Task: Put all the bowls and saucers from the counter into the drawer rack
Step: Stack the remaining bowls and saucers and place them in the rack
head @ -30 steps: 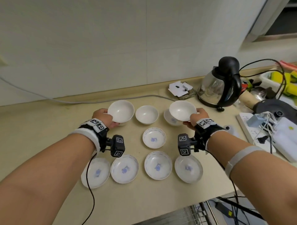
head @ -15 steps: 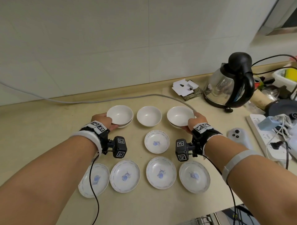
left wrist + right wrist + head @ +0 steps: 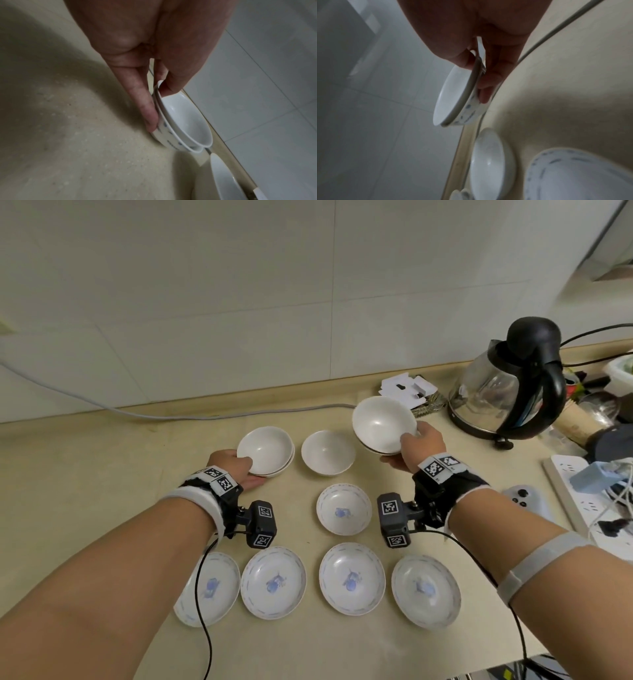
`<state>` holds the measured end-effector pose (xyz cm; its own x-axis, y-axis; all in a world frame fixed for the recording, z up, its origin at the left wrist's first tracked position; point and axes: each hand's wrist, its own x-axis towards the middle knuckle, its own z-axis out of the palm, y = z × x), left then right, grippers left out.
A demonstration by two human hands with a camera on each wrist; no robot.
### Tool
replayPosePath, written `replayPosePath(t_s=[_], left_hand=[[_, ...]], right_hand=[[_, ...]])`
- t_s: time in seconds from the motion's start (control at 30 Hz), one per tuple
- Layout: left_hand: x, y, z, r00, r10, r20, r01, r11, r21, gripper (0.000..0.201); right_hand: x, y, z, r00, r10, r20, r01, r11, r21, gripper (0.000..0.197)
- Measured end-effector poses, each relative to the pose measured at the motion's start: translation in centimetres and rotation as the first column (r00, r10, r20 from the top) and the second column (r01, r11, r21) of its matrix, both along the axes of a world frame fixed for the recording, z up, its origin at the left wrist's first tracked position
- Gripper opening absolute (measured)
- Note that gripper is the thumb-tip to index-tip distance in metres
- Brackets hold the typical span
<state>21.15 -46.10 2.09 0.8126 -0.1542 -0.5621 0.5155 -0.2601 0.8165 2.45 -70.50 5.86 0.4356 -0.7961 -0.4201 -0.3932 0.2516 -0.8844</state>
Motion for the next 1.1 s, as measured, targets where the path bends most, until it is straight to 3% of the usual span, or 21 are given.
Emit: replayPosePath(t_s=[0.17, 0.37, 0.57, 0.7, 0.77, 0.9, 1.1], left_hand=[[-0.8, -0.2, 2.5, 0.999, 0.013, 0.045, -0.009, 0.995, -0.097, 0.046], [-1.5, -2.5, 6.9, 0.993, -0.093, 0.073, 0.109, 0.96, -0.258, 0.043], [-2.7, -5.4, 5.4, 0.974, -0.216, 0.069, 0.225, 0.959, -0.171, 0.049], [-3.4, -6.7, 4.3, 0.978, -0.205, 0.035, 0.208, 0.962, -0.179, 0.046], [-3.5, -7.0, 3.8, 0.977, -0.206, 0.053, 0.212, 0.965, -0.157, 0.045], [-3.5, -7.4, 3.2, 0.98, -0.194, 0.046, 0.199, 0.97, -0.137, 0.045], [-3.8, -8.0, 2.6, 0.977, -0.206, 0.055, 0.211, 0.971, -0.112, 0.04]], right_hand=[[3.3, 2.9, 1.4, 0.974, 0.216, -0.068, -0.211, 0.975, 0.07, 0.053], [4.7, 4.8, -0.7, 0.971, 0.209, -0.113, -0.202, 0.977, 0.066, 0.054], [5.2, 5.2, -1.9, 0.972, 0.213, -0.1, -0.207, 0.976, 0.064, 0.05], [5.9, 4.2, -5.1, 0.964, 0.239, -0.118, -0.241, 0.971, -0.004, 0.031], [6.1, 3.4, -7.1, 0.964, 0.242, -0.115, -0.245, 0.969, -0.015, 0.042], [4.7, 4.9, -3.4, 0.973, 0.226, -0.039, -0.222, 0.971, 0.084, 0.037], [3.9, 4.4, -2.3, 0.967, 0.254, 0.021, -0.254, 0.955, 0.155, 0.039]])
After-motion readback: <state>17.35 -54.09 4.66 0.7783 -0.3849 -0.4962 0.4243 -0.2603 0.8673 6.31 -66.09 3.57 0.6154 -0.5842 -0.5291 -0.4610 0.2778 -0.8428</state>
